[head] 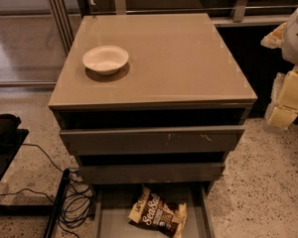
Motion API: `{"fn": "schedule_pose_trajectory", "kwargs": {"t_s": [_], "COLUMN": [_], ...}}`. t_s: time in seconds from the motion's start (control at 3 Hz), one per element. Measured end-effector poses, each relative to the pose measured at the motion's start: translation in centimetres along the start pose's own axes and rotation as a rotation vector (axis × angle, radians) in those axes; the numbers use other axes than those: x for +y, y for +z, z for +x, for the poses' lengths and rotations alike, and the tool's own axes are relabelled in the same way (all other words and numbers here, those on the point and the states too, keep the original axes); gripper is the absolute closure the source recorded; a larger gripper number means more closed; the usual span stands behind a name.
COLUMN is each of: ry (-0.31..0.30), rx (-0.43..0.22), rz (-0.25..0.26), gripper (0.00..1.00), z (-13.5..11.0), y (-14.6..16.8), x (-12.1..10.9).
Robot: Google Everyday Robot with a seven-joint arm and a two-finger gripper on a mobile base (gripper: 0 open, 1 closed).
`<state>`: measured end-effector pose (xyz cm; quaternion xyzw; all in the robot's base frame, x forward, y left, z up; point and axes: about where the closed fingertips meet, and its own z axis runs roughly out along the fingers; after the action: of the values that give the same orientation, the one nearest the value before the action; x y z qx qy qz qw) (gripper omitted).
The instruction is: Pick brown chip bag from bottom drawer and place on counter
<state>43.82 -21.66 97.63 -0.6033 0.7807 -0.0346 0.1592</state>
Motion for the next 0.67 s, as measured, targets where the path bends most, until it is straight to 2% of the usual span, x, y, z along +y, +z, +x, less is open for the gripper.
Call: {"fn": "schedule_pose_trajectory", "kwargs": {"t_s": [0.67], "ry": [-0.013], "rx": [-0.007], "rz": [0.009], "gripper": [0.0], "z": [-0.25], "y": [0.17], "x": [0.37]}}
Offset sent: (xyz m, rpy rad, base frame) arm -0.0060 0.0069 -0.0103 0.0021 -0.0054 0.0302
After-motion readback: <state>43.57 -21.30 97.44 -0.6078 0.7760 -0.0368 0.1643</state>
